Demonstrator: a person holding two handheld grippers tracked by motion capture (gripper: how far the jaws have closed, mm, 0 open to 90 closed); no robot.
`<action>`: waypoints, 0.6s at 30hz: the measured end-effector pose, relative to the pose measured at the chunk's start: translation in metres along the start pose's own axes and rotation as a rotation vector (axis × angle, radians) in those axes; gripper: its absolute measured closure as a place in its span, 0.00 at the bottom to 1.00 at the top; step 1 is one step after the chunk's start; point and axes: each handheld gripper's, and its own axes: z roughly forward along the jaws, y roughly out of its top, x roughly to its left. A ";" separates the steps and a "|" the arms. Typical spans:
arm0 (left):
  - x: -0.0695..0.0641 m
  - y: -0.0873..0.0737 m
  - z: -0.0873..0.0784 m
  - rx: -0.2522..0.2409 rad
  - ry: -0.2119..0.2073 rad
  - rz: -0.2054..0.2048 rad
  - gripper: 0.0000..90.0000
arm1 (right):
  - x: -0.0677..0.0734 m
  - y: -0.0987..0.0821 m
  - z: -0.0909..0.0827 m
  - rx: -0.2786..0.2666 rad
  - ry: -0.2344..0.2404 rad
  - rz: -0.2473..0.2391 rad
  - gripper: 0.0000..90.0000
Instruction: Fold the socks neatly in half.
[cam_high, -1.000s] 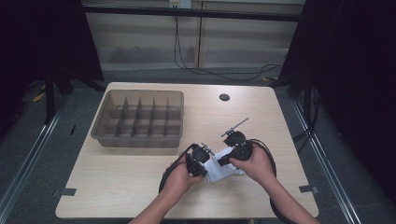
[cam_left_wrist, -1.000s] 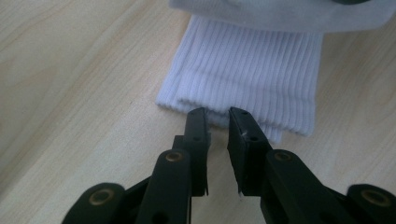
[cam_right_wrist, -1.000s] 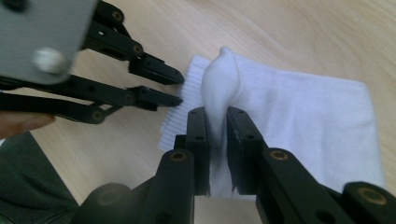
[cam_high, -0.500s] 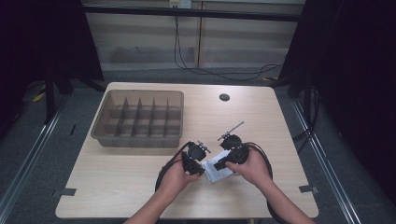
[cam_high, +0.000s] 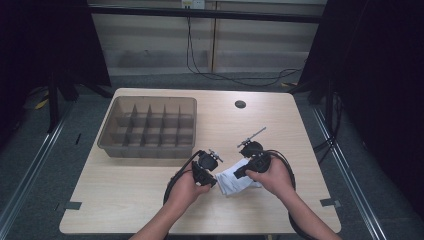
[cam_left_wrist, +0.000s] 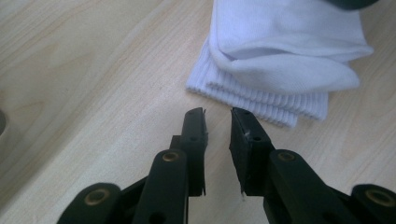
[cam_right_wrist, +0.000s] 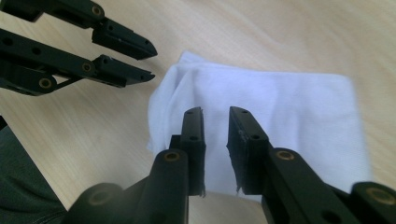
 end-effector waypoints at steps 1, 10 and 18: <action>0.000 0.000 0.000 -0.001 -0.002 -0.001 0.84 | 0.002 0.000 0.004 0.009 0.006 -0.003 0.87; 0.003 -0.003 -0.002 -0.003 0.001 -0.009 0.84 | 0.010 -0.003 0.036 0.054 0.013 -0.025 0.87; 0.001 0.001 -0.002 -0.003 -0.007 -0.007 0.85 | -0.004 -0.006 0.012 0.011 -0.009 0.006 0.86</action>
